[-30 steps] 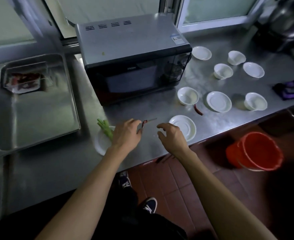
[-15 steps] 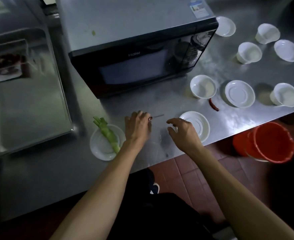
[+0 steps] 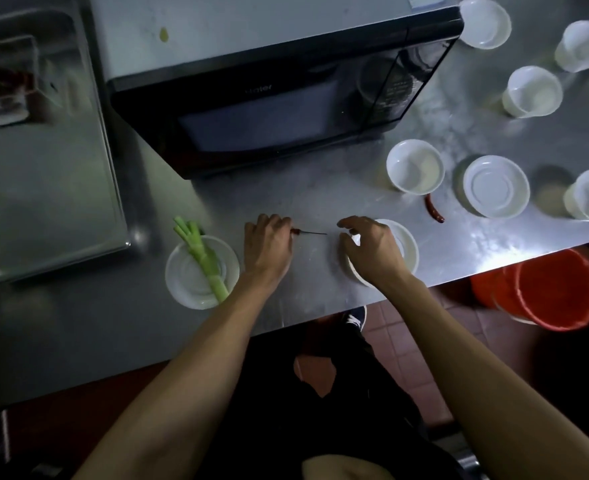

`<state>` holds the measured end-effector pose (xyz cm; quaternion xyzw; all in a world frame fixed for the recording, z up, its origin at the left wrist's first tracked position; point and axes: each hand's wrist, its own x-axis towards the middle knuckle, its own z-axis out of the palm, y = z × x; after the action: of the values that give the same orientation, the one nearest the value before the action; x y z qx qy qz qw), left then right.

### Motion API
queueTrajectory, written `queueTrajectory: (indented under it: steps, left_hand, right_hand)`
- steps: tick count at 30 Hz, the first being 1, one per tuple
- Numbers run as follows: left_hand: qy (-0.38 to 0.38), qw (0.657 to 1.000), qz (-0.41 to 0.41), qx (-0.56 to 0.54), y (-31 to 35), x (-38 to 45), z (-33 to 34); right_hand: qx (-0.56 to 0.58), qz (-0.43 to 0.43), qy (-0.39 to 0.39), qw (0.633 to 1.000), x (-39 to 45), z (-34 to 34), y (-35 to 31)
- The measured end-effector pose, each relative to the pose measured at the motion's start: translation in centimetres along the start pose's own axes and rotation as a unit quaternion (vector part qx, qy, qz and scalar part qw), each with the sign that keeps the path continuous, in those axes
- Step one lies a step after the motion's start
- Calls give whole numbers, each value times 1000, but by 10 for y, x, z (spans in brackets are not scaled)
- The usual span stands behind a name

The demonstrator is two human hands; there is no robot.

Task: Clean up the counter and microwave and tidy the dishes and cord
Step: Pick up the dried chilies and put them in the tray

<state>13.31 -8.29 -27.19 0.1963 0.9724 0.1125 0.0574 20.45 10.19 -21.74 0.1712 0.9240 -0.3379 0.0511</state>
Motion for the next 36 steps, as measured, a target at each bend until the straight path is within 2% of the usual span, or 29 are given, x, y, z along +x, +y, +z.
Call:
queueTrajectory:
  steps: [6,10,15,19,23,31,36]
  left_hand:
    - [32,999,-4,-32,33,6,-10]
    - [43,996,20,-79,80,16,-11]
    - [19,993,54,-98,134,27,-6]
    - [-8,992,66,-105,161,35,0]
    - [-27,991,73,-106,176,41,8]
    - [-45,992,65,-98,186,50,16]
    - [-52,992,57,-96,188,52,18]
  right_hand:
    - [26,1,1,1000,8,-23,33]
    - [28,15,42,999,12,-50,71]
    - [17,76,69,995,19,-71,113]
    - [3,88,78,993,26,-79,138]
    - [-10,91,99,991,38,-81,156]
    - [-52,92,71,992,55,-75,167]
    - [-61,96,83,990,57,-73,169]
